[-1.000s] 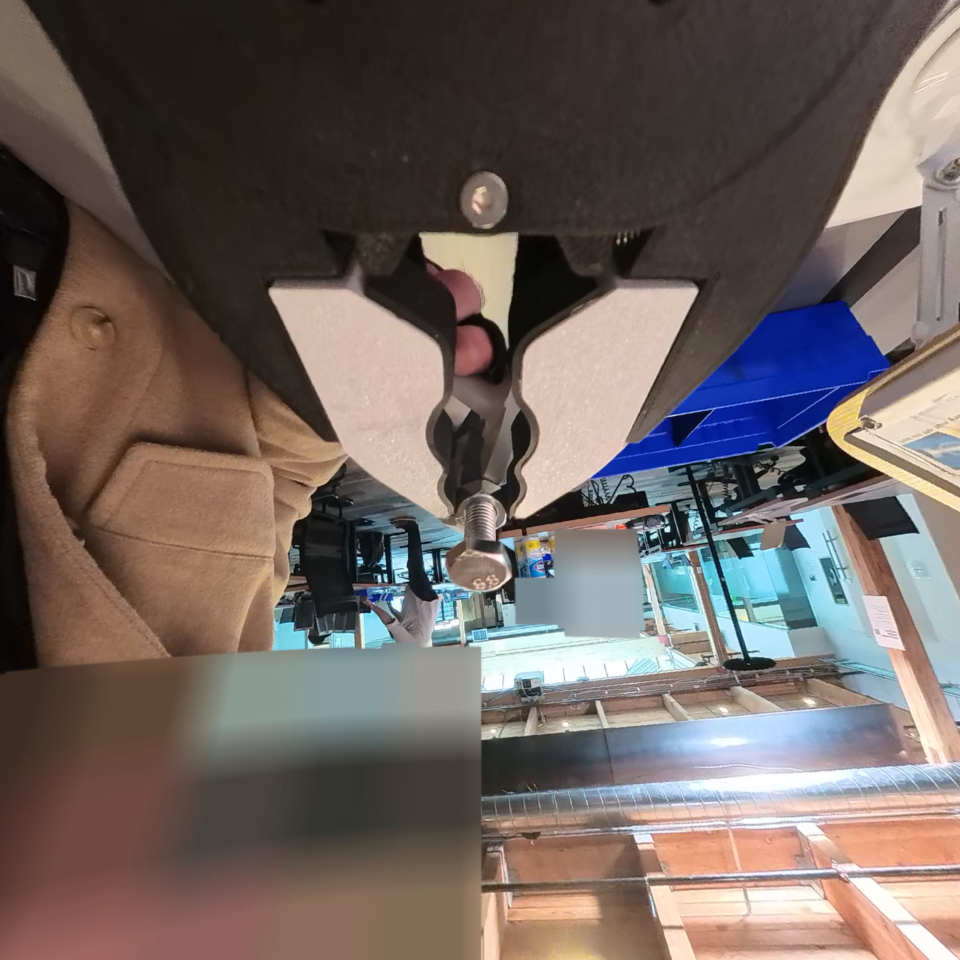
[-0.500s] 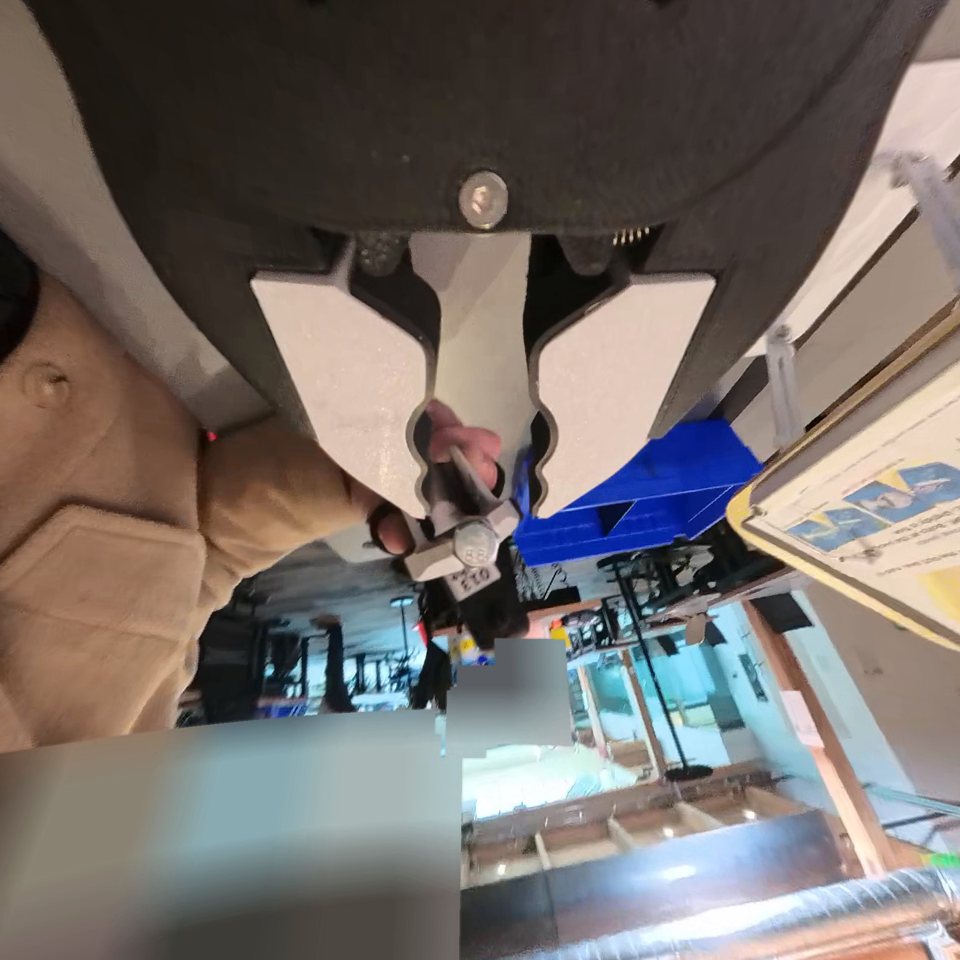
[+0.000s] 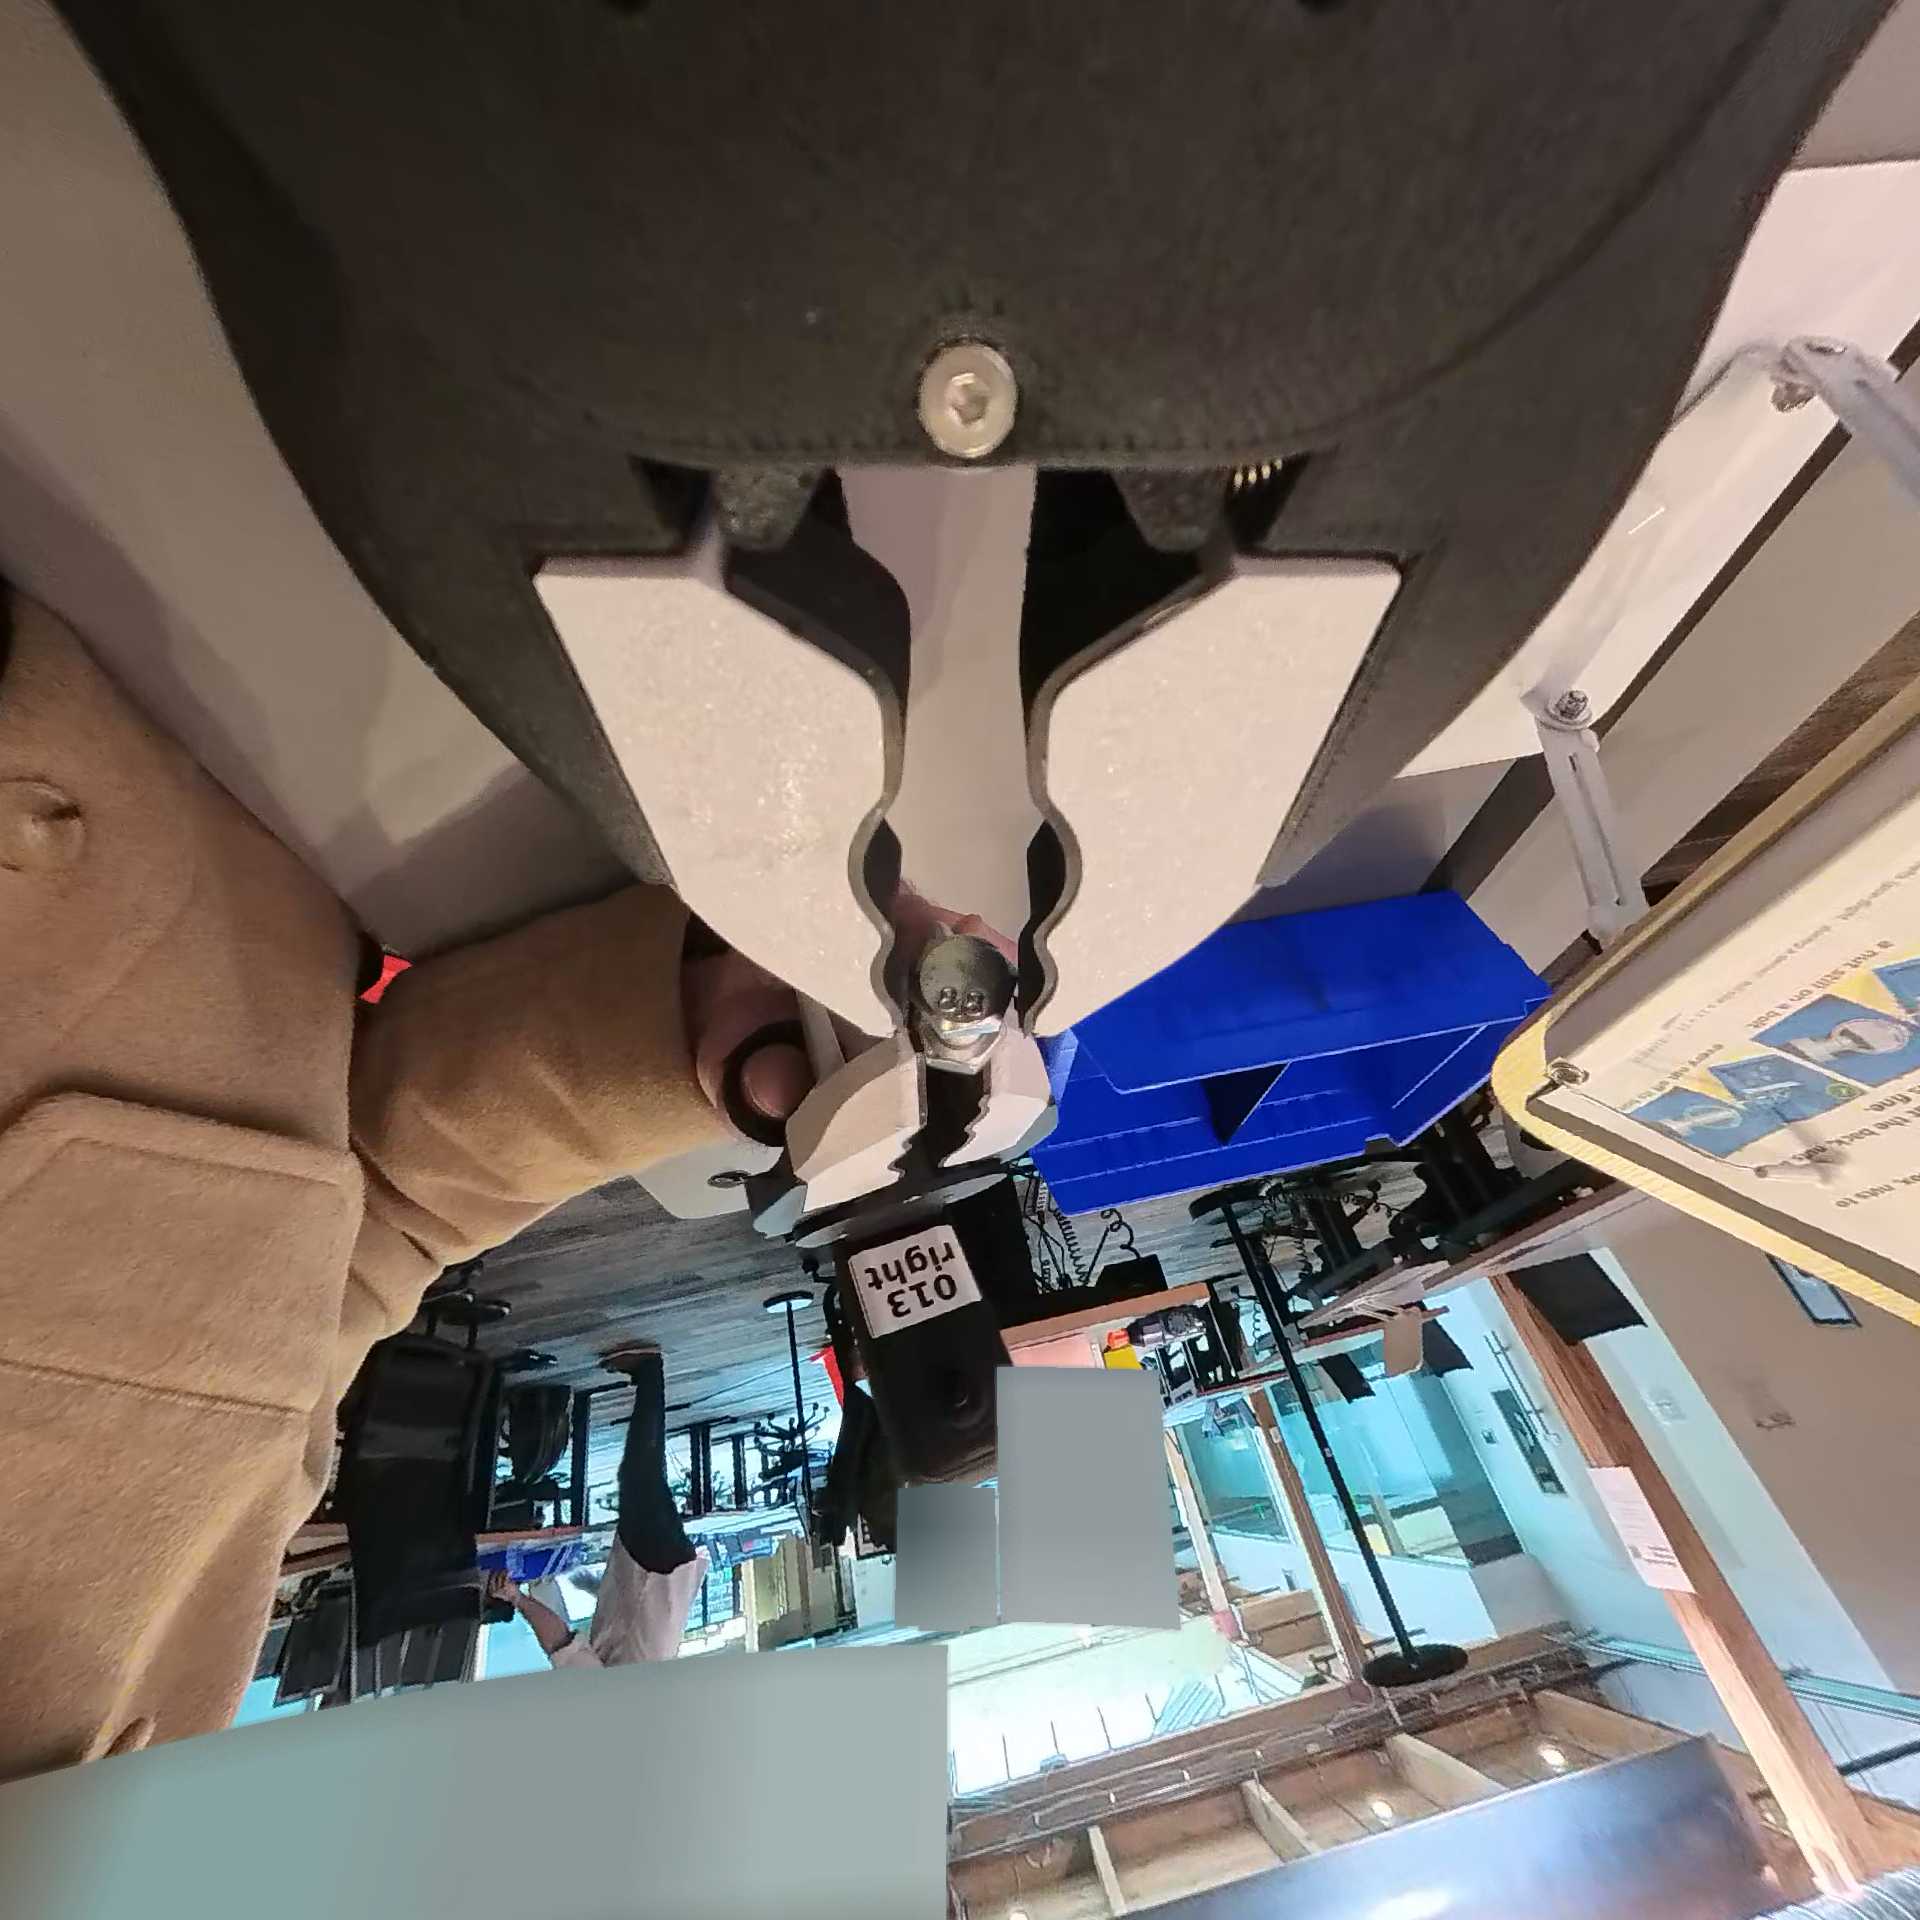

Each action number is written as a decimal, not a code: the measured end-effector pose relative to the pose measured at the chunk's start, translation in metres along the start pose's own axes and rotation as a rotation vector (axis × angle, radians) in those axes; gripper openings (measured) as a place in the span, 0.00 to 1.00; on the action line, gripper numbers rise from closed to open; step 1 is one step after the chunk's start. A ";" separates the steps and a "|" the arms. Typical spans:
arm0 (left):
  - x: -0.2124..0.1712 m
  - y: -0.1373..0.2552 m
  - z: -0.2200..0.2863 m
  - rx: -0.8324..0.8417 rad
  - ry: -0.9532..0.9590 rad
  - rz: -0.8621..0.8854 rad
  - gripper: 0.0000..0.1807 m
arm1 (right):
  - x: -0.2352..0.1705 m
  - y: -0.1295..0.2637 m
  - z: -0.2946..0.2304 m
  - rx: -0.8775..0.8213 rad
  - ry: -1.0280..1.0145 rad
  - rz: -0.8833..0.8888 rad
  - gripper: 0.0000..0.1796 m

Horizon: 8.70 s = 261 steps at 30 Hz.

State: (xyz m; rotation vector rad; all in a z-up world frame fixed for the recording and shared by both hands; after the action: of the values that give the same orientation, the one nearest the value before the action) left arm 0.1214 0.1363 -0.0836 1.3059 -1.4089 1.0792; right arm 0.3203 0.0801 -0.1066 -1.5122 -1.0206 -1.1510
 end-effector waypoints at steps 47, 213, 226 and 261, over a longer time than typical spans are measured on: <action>-0.014 -0.003 -0.006 -0.116 0.202 0.047 0.10 | 0.005 -0.001 -0.014 -0.094 0.304 -0.091 0.08; -0.010 -0.008 -0.001 -0.119 0.230 0.016 0.09 | 0.000 0.007 -0.004 0.036 0.096 -0.052 0.10; -0.051 -0.025 -0.006 -0.360 0.856 0.079 0.09 | 0.002 0.008 -0.039 -0.192 0.876 -0.453 0.10; -0.004 -0.017 0.027 0.039 -0.193 -0.138 0.11 | -0.018 0.018 0.010 0.220 -0.314 0.038 0.10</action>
State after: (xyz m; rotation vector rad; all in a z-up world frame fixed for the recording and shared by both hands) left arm 0.1369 0.1103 -0.0931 1.5460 -1.4202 0.9124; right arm 0.3358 0.0845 -0.1292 -1.5553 -1.2782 -0.7594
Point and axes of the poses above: each gripper's, where its closed fingertips meet, y back along the fingers, x out of its top, z = x × y across the jaws, the point moved 10 cm from there along y, back along the fingers, and after that the axes turned 9 degrees about x, right-handed, at the moved point
